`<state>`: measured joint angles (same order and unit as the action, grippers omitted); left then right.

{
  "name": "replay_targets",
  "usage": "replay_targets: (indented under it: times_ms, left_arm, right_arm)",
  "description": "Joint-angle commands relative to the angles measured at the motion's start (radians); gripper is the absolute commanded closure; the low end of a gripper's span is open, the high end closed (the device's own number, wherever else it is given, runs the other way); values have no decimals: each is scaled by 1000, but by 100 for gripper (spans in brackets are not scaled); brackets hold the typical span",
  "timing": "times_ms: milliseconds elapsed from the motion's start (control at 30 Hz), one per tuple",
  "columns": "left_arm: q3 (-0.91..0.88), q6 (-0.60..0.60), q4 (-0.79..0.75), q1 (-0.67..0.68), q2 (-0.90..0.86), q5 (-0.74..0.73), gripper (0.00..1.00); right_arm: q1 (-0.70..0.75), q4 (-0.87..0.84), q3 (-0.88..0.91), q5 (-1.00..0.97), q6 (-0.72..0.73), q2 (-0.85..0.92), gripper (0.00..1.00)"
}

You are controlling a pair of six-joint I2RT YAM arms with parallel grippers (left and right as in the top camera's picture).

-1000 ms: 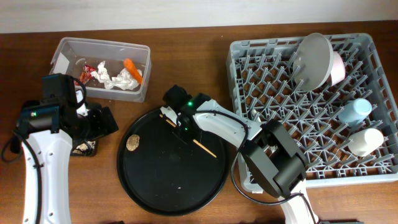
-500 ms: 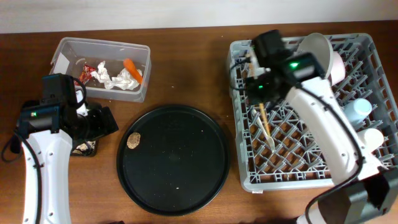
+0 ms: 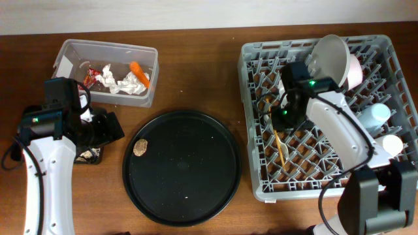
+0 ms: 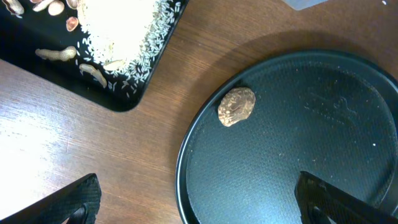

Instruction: Sort waste into correct bins and load items into the dishwasher rack

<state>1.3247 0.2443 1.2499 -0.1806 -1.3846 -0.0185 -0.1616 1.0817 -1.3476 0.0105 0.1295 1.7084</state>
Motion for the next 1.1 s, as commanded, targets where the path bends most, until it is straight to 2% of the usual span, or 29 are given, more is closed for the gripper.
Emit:
replay_targets:
  times_ms: [0,67,100,133,167,200,300,433,567,633,700,767,867,967,1067]
  left_arm:
    - [-2,10,0,2,10,-3,1]
    - [-2,10,0,2,10,-3,1]
    - [-2,10,0,2,10,-3,1]
    - [-2,10,0,2,10,-3,1]
    - [-2,10,0,2,10,-3,1]
    - [-2,9,0,2,10,-3,1]
    - [-2,10,0,2,10,-3,1]
    - [-2,9,0,2,10,0,1]
    - [-2,9,0,2,10,0,1]
    - [-2,9,0,2,10,0,1]
    - [-2,9,-1,2,10,0,1]
    - [-2,9,-3,2,10,0,1]
    - [-2,9,-3,2,10,1,1]
    - [-2,9,2,2,10,19,1]
    - [-2,9,1,2,10,18,1]
  right_arm:
    - [67,58,-189,-76,-1,-36,61]
    - [163,66,-276,-74,0,-36,54]
    - [257,59,-314,-71,0,-35,64]
    - [345,26,-323,-72,-1,-35,80]
    - [417,-8,-323,-71,-1,-34,92]
    - [462,-36,-323,-66,-2,-29,96]
    - [587,-175,-323,135,-74,4,96]
    - [577,-369,-323,139,-134,58,96]
    - [565,-398,-323,211,-140,166,96]
    - [542,-390,-323,403,-241,208,96]
    - [507,-345,-323,685,-434,210,96]
    - [476,-286,-323,867,-486,207,96]
    - [441,-209,-323,826,-496,207,96]
    - [437,-148,-323,659,-488,178,80]
    - [436,-95,-323,602,-479,68,77]
